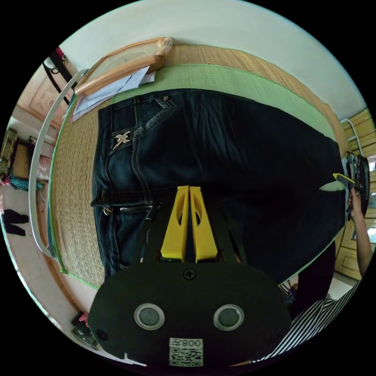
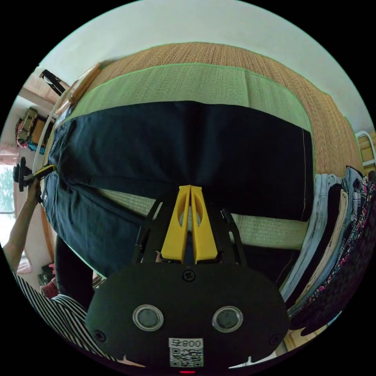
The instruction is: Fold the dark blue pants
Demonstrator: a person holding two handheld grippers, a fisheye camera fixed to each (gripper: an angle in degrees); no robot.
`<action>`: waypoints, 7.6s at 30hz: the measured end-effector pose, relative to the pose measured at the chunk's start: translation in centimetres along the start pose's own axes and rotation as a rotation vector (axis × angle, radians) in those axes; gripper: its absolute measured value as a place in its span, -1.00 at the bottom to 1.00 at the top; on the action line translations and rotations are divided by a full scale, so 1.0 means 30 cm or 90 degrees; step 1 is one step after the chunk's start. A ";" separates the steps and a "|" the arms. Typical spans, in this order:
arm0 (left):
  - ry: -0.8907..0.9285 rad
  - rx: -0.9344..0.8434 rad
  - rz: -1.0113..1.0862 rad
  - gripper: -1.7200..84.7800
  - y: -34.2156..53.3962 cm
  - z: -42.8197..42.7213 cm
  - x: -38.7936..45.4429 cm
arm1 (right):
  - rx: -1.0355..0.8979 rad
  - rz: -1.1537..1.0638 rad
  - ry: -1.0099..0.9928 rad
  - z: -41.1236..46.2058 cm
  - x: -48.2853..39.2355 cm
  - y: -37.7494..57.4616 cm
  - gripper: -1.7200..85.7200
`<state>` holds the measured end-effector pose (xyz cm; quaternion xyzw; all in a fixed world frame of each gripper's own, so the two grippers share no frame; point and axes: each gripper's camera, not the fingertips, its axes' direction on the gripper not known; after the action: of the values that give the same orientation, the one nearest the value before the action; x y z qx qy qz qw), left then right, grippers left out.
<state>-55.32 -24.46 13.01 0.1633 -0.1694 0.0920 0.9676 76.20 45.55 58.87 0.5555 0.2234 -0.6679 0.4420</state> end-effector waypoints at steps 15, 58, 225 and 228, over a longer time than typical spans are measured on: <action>0.038 -0.010 0.016 -0.96 0.012 -0.111 -0.152 | 0.032 0.083 0.038 0.252 0.320 0.158 -0.96; 0.221 0.153 -0.158 -0.96 0.610 -0.305 -1.141 | 0.027 -0.687 -0.041 1.352 -1.578 0.468 -0.86; 0.043 -0.016 0.176 -0.96 0.034 0.711 1.185 | 0.087 0.248 -0.037 -0.946 0.112 0.701 -0.96; 0.030 -0.090 0.149 -0.96 0.068 0.818 1.195 | 0.027 0.193 -0.023 -0.930 -0.025 0.701 -0.96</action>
<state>-29.91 -26.69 48.24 0.0718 -0.1709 0.1960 0.9629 109.02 57.13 55.71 0.5800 0.1152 -0.6080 0.5298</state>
